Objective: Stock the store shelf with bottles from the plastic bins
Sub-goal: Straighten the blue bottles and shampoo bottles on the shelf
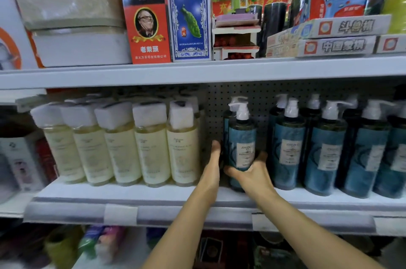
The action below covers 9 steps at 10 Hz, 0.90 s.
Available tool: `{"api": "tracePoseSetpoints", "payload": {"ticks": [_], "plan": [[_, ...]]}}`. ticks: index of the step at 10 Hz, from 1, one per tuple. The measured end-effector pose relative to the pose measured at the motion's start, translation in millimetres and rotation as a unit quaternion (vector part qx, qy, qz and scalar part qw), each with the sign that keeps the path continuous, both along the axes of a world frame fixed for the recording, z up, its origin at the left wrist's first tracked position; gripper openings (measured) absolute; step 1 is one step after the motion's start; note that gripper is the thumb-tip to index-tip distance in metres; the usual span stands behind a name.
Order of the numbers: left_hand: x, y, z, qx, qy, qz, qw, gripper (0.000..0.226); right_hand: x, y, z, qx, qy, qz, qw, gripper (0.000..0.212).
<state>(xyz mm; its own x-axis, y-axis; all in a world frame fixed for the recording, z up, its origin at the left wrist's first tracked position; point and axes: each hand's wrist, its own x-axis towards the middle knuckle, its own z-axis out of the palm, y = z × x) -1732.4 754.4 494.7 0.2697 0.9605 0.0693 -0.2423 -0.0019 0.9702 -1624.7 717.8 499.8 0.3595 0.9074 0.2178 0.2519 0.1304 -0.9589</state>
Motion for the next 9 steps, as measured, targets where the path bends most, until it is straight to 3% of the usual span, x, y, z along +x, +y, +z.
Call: {"api": "tracePoseSetpoints", "payload": {"ticks": [1, 2, 3, 4, 5, 7, 8, 9], "plan": [[-2, -2, -1, 0.012, 0.052, -0.031, 0.998, 0.071, 11, 2, 1, -0.028, 0.018, 0.075, 0.997, 0.061], [0, -6, -3, 0.049, 0.107, -0.04, 0.992, 0.029, 19, 4, 0, -0.029, 0.027, 0.102, 0.994, 0.046], [1, -8, -4, 0.07, 0.13, -0.027, 0.989, 0.016, 17, 5, -4, -0.015, 0.039, 0.127, 0.991, 0.052], [1, -6, -7, 0.075, 0.136, -0.011, 0.988, 0.03, 11, 6, -4, -0.013, 0.034, 0.132, 0.991, 0.055], [2, -9, -3, 0.083, 0.115, 0.005, 0.99, 0.024, 10, 8, -2, -0.022, 0.027, 0.142, 0.989, 0.06], [1, -12, -4, 0.147, 0.096, 0.067, 0.982, 0.061, 13, 20, 2, -0.027, 0.034, 0.162, 0.986, 0.063], [2, -15, -5, 0.171, 0.095, 0.128, 0.972, 0.078, 16, 23, 0, -0.028, -0.005, 0.187, 0.982, 0.059], [1, -17, -5, 0.19, 0.095, 0.159, 0.964, 0.079, 18, 27, -2, -0.007, -0.106, 0.182, 0.978, 0.059]]}}
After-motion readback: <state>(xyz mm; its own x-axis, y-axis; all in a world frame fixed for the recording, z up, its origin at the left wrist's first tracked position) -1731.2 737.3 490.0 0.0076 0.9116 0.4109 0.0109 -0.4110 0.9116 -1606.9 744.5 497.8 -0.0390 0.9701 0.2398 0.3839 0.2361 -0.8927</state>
